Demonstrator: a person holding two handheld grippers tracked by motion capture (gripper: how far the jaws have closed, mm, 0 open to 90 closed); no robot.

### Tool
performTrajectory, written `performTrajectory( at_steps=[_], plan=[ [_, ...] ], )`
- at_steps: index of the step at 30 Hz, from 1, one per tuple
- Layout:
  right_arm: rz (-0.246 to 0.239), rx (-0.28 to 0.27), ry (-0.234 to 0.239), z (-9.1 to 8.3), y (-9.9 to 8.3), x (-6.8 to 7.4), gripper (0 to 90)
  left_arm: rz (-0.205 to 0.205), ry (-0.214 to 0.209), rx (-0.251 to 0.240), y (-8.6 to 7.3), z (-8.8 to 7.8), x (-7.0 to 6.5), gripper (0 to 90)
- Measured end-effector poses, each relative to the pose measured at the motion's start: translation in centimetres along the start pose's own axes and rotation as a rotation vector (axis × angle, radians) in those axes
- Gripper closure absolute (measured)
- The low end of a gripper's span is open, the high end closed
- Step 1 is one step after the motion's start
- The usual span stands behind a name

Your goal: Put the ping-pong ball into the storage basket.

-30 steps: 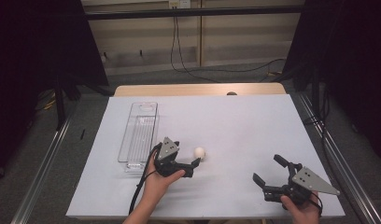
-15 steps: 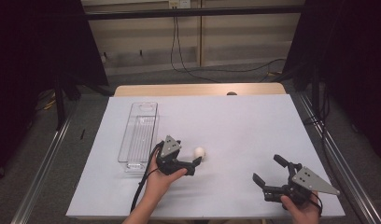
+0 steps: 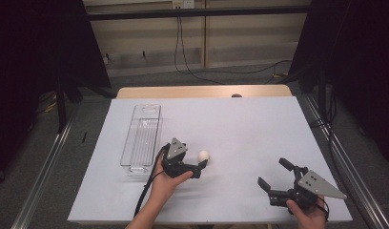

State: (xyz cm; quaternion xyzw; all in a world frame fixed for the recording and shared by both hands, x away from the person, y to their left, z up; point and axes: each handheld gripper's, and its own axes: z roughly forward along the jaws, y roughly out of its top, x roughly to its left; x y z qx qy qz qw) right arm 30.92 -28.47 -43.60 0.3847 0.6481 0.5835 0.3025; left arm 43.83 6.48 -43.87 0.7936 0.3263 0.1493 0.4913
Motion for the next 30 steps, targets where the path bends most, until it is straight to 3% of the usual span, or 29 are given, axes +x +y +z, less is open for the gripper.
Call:
performTrajectory(
  at_steps=[30],
  plan=[
    [-0.005,0.005,0.006,0.12,-0.05,0.04,2.2,-0.014,0.006,0.039,0.08,0.96,0.14,2.5]
  ],
)
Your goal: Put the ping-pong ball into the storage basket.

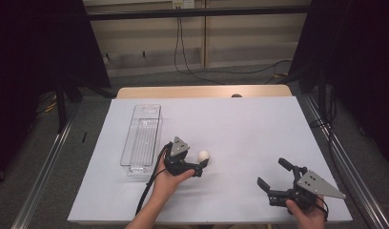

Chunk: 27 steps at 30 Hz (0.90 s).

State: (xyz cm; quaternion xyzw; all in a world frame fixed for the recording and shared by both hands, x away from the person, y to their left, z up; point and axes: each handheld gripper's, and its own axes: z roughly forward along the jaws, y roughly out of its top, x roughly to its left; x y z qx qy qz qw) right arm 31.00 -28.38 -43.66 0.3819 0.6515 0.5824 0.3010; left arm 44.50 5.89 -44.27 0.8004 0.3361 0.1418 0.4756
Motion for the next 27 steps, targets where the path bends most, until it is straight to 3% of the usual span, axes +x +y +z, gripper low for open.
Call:
performTrajectory(
  at_steps=[6,7,9,14,15,16,27],
  plan=[
    [0.002,-0.004,-0.004,0.0,0.0,0.0,2.2,0.012,-0.002,0.013,0.2,0.2,0.1,2.4],
    [-0.004,-0.002,0.001,-0.1,0.0,0.0,2.2,-0.002,-0.002,0.005,0.2,0.3,-0.1,2.5],
    [0.001,-0.002,-0.003,0.0,0.0,0.0,2.1,0.011,-0.002,0.014,0.3,0.3,0.1,2.5],
    [0.002,-0.003,-0.005,0.0,0.0,0.1,2.2,-0.006,0.001,0.022,0.3,0.5,0.0,2.4],
    [0.003,-0.004,-0.005,0.0,0.0,0.1,2.1,0.009,-0.004,0.030,0.3,0.6,0.1,2.2],
    [0.004,-0.004,-0.005,0.0,0.0,0.1,2.2,-0.007,-0.004,0.028,0.3,0.7,0.0,2.1],
    [0.001,-0.001,0.001,-0.1,0.0,0.0,2.1,-0.004,-0.010,0.063,0.3,1.2,0.1,2.2]
  ],
)
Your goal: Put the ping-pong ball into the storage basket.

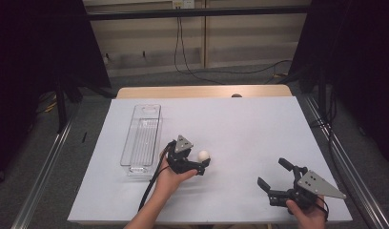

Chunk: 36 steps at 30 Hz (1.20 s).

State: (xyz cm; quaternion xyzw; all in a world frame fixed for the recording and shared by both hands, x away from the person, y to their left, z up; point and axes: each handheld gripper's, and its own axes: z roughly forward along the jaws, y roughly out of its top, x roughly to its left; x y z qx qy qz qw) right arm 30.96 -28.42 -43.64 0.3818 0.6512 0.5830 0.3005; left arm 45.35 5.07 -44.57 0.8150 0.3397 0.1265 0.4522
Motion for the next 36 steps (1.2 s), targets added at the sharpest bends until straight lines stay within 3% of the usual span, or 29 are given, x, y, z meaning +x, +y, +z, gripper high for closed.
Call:
performTrajectory(
  at_steps=[9,23,25,28,36],
  plan=[
    [0.001,-0.001,0.000,0.0,0.0,0.0,2.2,0.013,0.000,0.025,0.1,0.4,0.0,2.7],
    [0.000,0.001,0.000,0.0,0.0,0.0,2.1,-0.008,0.006,0.023,0.0,1.1,0.0,3.0],
    [0.001,0.000,0.001,0.0,0.0,0.0,2.1,0.018,0.005,0.040,0.0,1.0,0.2,3.1],
    [0.001,-0.002,-0.003,0.0,0.0,0.0,2.2,-0.006,0.009,0.035,0.0,1.1,0.0,3.1],
    [-0.002,-0.001,0.001,0.0,0.0,-0.1,2.2,0.001,0.012,0.045,-0.1,1.4,0.1,3.7]
  ],
)
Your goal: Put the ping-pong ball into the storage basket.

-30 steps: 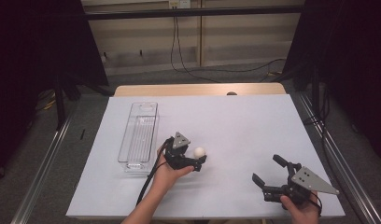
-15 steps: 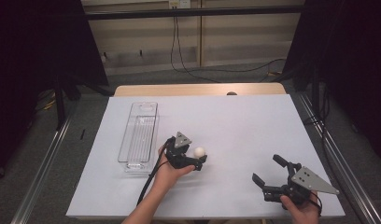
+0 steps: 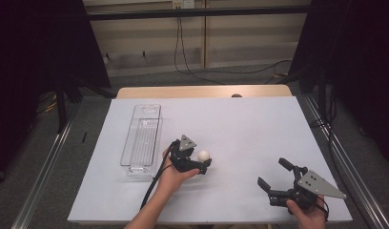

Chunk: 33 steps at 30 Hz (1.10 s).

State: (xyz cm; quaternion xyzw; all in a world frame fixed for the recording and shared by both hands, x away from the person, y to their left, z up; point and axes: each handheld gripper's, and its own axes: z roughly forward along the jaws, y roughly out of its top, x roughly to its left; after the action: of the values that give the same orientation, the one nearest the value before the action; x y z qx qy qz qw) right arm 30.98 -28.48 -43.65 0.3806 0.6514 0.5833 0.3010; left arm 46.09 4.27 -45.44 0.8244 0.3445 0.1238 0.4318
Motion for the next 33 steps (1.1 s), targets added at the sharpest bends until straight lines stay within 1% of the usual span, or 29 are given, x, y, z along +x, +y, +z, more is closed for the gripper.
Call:
performTrajectory(
  at_steps=[2,3,4,5,7,8,9,11,12,13,14,15,16,18,19,20,21,23,25,26,29,30,31,33],
  plan=[
    [0.001,0.000,-0.001,-0.02,0.01,0.00,2.1,-0.013,-0.002,-0.007,0.00,0.10,-0.09,3.7],
    [0.004,-0.001,-0.003,-0.01,0.02,0.01,2.1,-0.009,0.000,0.001,0.01,0.07,-0.06,3.7],
    [0.004,-0.001,-0.003,-0.02,0.02,0.01,2.2,0.004,0.002,0.009,0.07,0.06,0.00,3.7],
    [0.001,0.000,-0.001,-0.02,0.01,-0.01,2.2,0.012,-0.001,0.006,0.11,0.12,0.03,3.8],
    [0.001,0.000,-0.001,-0.02,0.01,-0.02,2.1,-0.007,-0.002,0.003,0.22,0.18,-0.11,3.7],
    [0.000,0.001,-0.001,-0.02,0.00,-0.02,2.1,0.006,0.006,0.016,0.31,0.12,-0.07,3.8],
    [0.001,0.001,-0.001,-0.03,0.01,-0.02,2.2,0.010,0.000,0.015,0.35,0.18,-0.01,3.8],
    [0.009,-0.003,-0.004,-0.03,0.03,0.02,2.2,0.007,0.003,0.025,0.39,0.25,-0.04,3.8],
    [0.010,-0.002,-0.004,-0.05,0.03,0.03,2.2,0.006,0.000,0.021,0.40,0.32,-0.04,3.8],
    [0.010,-0.003,-0.005,-0.05,0.03,0.02,2.2,-0.005,0.000,0.015,0.42,0.38,-0.11,3.9],
    [0.008,-0.002,-0.003,-0.05,0.03,0.01,2.1,-0.003,0.000,0.017,0.47,0.41,-0.16,4.0],
    [0.004,-0.001,-0.001,-0.06,0.02,-0.01,2.1,0.009,0.000,0.028,0.51,0.38,-0.09,4.1],
    [0.008,-0.002,-0.002,-0.05,0.03,0.00,2.2,0.016,-0.003,0.029,0.56,0.42,-0.08,4.2],
    [0.010,-0.003,-0.003,-0.04,0.04,0.02,2.1,0.004,0.000,0.019,0.59,0.52,-0.20,4.6],
    [0.009,-0.003,-0.002,-0.04,0.04,0.02,2.1,0.009,-0.001,0.026,0.63,0.50,-0.21,4.8],
    [0.004,-0.001,0.001,-0.06,0.02,-0.01,2.2,0.005,-0.007,0.018,0.60,0.59,-0.23,5.3],
    [0.011,-0.003,-0.003,-0.04,0.04,0.03,2.1,0.011,-0.005,0.031,0.66,0.54,-0.24,5.4],
    [0.010,-0.003,-0.003,-0.04,0.03,0.02,2.2,0.015,-0.002,0.033,0.68,0.59,-0.29,6.0],
    [0.000,-0.001,0.005,-0.07,0.01,-0.05,2.1,0.019,0.000,0.036,0.72,0.63,-0.33,6.6],
    [0.001,-0.001,0.005,-0.06,0.01,-0.05,2.2,0.014,-0.001,0.034,0.72,0.68,-0.38,6.8],
    [0.004,-0.002,0.003,-0.06,0.02,-0.05,2.2,0.014,-0.010,0.036,0.71,0.77,-0.41,8.4],
    [0.004,-0.001,0.004,-0.06,0.01,-0.06,2.2,0.022,-0.009,0.050,0.71,0.69,-0.35,9.4],
    [0.004,-0.002,0.004,-0.06,0.01,-0.06,2.1,0.022,-0.010,0.042,0.68,0.76,-0.37,10.2],
    [0.008,-0.003,0.002,-0.05,0.02,-0.04,2.1,0.025,-0.008,0.044,0.68,0.76,-0.37,11.6]
  ],
)
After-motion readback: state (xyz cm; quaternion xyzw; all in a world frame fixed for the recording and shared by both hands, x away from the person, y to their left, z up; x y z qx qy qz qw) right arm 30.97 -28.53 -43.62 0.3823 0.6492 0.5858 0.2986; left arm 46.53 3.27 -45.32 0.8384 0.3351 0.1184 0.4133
